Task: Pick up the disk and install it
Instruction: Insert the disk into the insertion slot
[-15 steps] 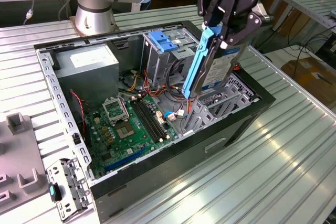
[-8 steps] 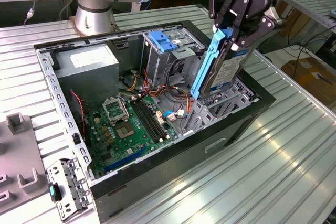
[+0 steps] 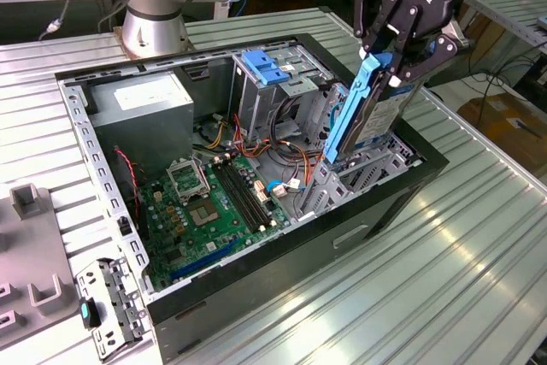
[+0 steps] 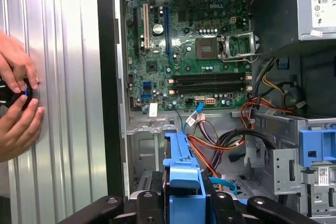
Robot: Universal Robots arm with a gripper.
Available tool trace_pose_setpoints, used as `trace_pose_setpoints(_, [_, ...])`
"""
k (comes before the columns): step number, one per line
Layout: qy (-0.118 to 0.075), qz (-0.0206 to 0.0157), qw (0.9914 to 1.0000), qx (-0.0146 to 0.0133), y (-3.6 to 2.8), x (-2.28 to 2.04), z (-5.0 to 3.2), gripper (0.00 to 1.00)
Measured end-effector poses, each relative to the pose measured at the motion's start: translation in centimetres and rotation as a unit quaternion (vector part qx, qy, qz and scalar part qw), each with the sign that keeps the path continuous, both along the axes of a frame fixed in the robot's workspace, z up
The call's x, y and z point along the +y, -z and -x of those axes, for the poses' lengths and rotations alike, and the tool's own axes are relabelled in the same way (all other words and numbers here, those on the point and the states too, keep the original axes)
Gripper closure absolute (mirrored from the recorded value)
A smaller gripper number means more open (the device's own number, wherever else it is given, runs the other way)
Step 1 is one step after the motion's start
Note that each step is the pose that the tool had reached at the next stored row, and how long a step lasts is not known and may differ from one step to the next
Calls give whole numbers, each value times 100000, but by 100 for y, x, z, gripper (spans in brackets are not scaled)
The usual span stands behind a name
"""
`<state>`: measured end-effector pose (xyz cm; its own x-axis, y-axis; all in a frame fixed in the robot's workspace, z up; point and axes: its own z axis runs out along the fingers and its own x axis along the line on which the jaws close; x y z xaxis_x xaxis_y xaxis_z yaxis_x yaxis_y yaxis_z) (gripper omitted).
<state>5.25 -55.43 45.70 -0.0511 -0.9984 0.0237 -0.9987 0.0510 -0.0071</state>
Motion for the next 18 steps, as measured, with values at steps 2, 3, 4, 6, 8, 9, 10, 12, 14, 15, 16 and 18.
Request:
trace_pose_setpoints(2, [-382, 19, 99999, -1, 7, -1, 0, 63])
trace_pose_setpoints(3, [-938, 31, 99996, -1, 12, -3, -1, 63])
trace_pose_setpoints(4, [-1334, 26, 99991, -2, 20, -11, 0, 63])
trace_pose_setpoints(6, [-1345, 31, 99991, -1, 31, -14, -1, 63])
trace_pose_setpoints(8, [-1317, 34, 99991, 9, 43, -14, -1, 63])
trace_pose_setpoints(9, [-1304, 28, 99991, 30, 51, -14, -1, 63])
trace_pose_setpoints(10, [-1311, 33, 99991, 64, 57, -14, -5, 63])
trace_pose_setpoints(12, [-1288, 28, 99992, 117, 71, -14, -14, 63])
trace_pose_setpoints(14, [-1271, 31, 99992, 141, 87, -14, -19, 63])
trace_pose_setpoints(15, [-1264, 26, 99992, 143, 95, -15, -24, 63])
trace_pose_setpoints(16, [-1220, 32, 99992, 151, 103, -16, -29, 63])
trace_pose_setpoints(18, [-1155, 48, 99993, 161, 110, -17, -32, 63])
